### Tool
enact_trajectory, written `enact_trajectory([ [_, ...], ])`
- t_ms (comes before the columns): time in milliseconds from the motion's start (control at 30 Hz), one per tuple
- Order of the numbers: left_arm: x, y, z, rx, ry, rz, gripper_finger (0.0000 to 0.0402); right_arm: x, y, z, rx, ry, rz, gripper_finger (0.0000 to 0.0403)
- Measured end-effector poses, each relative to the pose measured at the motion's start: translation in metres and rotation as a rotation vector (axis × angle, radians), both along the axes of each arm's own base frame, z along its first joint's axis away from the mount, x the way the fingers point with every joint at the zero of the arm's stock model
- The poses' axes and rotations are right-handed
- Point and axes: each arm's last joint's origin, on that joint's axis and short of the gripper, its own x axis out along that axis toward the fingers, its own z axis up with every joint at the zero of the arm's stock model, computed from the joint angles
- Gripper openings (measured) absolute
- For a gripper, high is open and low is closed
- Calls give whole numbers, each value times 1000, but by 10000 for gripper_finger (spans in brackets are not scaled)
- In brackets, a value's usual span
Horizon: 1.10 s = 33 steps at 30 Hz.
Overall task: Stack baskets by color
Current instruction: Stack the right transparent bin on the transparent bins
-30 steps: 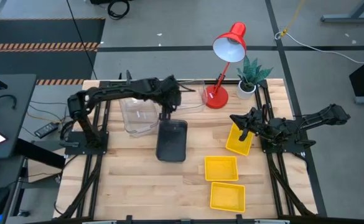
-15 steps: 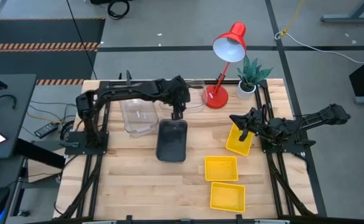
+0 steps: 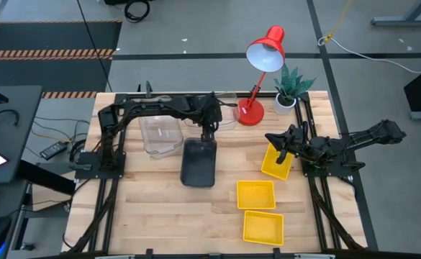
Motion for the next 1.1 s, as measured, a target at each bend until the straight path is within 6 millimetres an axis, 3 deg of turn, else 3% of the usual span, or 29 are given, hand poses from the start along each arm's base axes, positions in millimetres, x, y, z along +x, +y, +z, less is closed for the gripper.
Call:
enact_trajectory([
  [133,1,0,-6,-8,22,-6,210,0,0,0,0,0,0,12],
  [300,0,-1,-8,-11,41,-11,173,0,0,0,-1,5,1,12],
  [700,-1,0,-4,27,54,-26,13,0,0,-1,-4,8,0,12],
  [1100,4,-8,37,77,107,-57,6,0,0,-1,-4,7,0,12],
])
